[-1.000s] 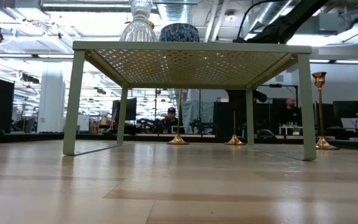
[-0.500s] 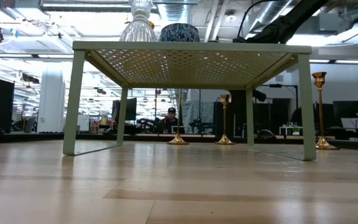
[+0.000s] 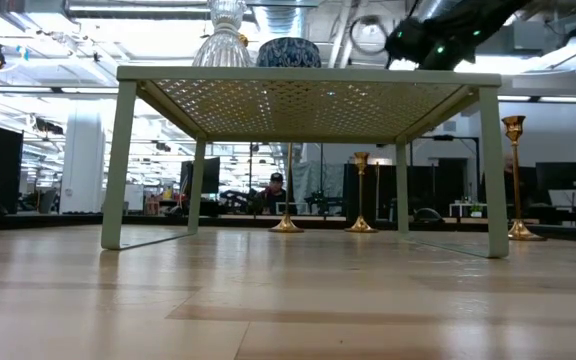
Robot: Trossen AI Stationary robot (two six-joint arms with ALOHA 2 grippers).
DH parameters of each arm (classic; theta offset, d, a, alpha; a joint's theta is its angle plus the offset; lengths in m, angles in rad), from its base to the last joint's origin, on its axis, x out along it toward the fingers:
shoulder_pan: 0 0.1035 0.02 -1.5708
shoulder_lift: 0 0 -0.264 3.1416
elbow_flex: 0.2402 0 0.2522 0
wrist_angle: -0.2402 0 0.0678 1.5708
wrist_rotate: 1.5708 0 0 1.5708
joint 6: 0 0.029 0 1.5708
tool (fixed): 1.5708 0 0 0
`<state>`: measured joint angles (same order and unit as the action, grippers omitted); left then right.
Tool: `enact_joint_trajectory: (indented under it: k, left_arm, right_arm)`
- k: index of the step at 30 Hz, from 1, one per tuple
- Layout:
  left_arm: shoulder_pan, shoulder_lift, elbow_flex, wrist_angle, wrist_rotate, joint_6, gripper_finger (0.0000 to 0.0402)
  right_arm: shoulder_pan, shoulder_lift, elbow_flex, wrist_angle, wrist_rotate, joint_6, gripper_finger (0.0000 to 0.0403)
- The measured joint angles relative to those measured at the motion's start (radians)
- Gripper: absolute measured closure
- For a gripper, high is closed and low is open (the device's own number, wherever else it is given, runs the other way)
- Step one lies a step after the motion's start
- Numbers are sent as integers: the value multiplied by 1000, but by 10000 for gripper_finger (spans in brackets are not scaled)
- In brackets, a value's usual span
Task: Pick & Place candle stick holders
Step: Put the middle gold candle holder on the shelf
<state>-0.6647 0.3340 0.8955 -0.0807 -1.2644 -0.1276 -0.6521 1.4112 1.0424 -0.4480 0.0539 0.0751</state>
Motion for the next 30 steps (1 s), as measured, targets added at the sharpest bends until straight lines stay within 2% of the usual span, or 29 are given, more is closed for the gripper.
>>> enact_joint_trajectory:
  k: [4,7,13,17,21,30]
  left_arm:
    - [0,2,0,-2,0,0,126]
    - [0,2,0,-1,0,0,126]
    - [0,2,0,-1,0,26,126]
    - [0,2,0,-1,0,24,126]
    - [0,2,0,-1,0,23,126]
    - [0,2,0,-1,0,23,126]
  right_arm:
    - [-1,-75,-125,187,-6,-16,349]
    - [-32,-95,-196,235,-31,-5,310]
    - [-58,-11,-218,282,-168,-5,214]
    - [-66,49,-219,318,-172,5,161]
    - [-66,98,-219,354,-177,4,149]
    - [-83,171,-217,512,-189,9,158]
